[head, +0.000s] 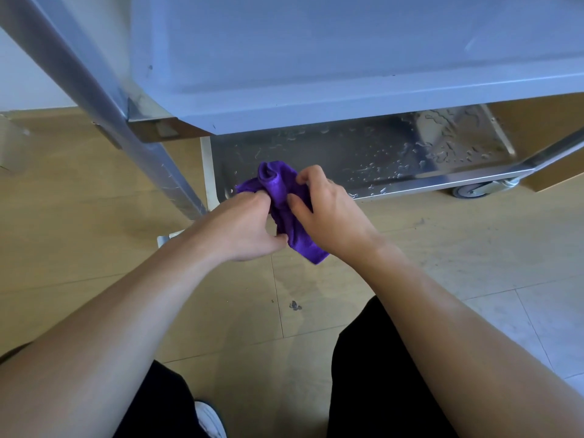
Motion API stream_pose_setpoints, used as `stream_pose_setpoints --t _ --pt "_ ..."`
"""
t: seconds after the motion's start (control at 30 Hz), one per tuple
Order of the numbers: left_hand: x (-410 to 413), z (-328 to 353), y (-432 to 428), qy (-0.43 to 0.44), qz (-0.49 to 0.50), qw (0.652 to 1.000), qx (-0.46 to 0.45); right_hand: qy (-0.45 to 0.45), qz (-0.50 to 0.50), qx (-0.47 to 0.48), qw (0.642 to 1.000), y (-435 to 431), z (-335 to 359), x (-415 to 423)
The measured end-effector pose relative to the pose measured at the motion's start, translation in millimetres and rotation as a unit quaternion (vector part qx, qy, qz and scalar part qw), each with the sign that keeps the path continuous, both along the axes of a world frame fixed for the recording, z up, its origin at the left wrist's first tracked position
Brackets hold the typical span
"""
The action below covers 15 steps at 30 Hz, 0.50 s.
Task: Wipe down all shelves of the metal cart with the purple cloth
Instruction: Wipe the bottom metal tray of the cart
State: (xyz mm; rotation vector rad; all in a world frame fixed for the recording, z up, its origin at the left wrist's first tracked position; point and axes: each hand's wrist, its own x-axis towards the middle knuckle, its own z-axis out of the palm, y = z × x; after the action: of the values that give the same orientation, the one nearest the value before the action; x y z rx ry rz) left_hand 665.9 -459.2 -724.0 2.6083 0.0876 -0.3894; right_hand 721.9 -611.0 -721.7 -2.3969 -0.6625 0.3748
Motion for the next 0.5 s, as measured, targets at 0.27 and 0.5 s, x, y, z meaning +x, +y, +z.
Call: stream_pose_setpoints --t 0.27,0.5 --pt "0.7 7.0 1.6 0.013 0.109 0.96 -0.257 -0.018 -0.028 0.069 0.997 -2.1 4.3 -1.3" --pt "2.3 10.5 8.3 -0.002 0.187 0.943 -0.275 0.175 -0.032 0.119 0.977 -6.4 9.9 -3.5"
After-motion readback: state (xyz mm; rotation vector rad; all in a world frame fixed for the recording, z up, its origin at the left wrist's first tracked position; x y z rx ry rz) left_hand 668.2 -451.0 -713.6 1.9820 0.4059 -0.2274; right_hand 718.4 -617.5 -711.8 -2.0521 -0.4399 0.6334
